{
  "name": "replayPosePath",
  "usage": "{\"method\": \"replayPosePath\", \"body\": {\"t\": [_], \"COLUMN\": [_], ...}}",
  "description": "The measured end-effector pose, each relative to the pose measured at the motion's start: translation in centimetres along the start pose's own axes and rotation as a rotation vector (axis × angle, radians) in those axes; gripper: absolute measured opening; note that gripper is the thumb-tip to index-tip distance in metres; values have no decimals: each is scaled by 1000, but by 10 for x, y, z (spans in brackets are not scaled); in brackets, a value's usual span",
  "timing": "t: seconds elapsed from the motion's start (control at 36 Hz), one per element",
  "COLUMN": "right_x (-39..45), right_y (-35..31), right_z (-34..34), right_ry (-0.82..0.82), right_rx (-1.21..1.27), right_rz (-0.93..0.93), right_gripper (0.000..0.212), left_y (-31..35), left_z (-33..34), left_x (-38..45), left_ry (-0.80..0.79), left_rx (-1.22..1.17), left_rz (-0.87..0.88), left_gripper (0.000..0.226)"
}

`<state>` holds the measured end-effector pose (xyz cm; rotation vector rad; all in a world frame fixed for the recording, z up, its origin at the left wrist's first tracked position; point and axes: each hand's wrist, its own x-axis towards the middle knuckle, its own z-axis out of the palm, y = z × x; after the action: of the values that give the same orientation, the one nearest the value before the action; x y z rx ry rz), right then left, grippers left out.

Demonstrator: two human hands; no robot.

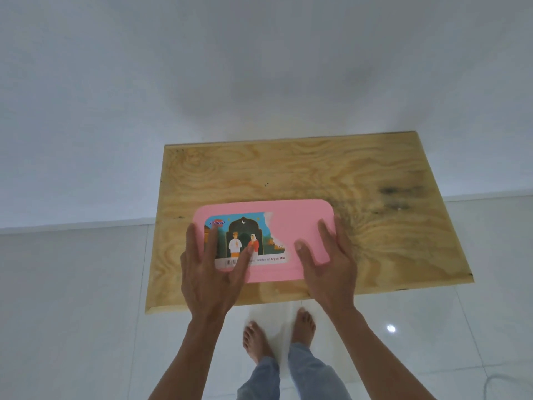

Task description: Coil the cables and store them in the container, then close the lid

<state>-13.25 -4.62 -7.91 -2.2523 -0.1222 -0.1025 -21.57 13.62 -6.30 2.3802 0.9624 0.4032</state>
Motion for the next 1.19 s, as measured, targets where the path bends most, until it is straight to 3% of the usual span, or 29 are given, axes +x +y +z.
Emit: {"method": "replayPosePath", "body": {"t": [0.28, 0.53, 0.78, 1.19], "right_x": [29, 102, 174, 198], "right_y": [-6, -19, -26, -15], "right_z": [5, 17, 37, 57], "right_ry": [-32, -35, -60, -36], "right_rx": [17, 75, 64, -15], "right_rz": [71, 25, -11, -62], "right_gripper": [66, 65, 66, 58], "left_y": [14, 39, 55, 56], "left_z": [1, 16, 43, 71], "left_x": [35, 100, 166, 188], "left_ry": [3, 19, 37, 14], "left_rx": [-6, 9, -3, 78], "left_rz": [-40, 53, 78, 46], "left_gripper": [97, 83, 86, 77]}}
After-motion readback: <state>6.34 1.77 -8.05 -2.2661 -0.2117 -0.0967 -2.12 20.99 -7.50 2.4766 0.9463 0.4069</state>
